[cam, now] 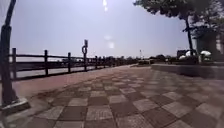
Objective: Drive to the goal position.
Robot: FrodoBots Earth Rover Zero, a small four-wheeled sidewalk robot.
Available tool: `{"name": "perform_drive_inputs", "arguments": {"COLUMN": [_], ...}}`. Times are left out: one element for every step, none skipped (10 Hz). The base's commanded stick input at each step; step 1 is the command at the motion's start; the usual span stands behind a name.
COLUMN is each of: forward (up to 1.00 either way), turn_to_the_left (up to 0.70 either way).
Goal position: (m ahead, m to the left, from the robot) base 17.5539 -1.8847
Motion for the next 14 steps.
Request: {"name": "perform_drive_inputs", "arguments": {"forward": [0.84,0.78,0.78,0.78,0.78,0.90,0.91,0.91,0.91,0.91,0.91,0.91,0.91,0.91], "turn_to_the_left": [0.01,0.01,0.01,0.01,0.01,0.01,0.01,0.01,0.01,0.01,0.01,0.01,0.01,0.01]}}
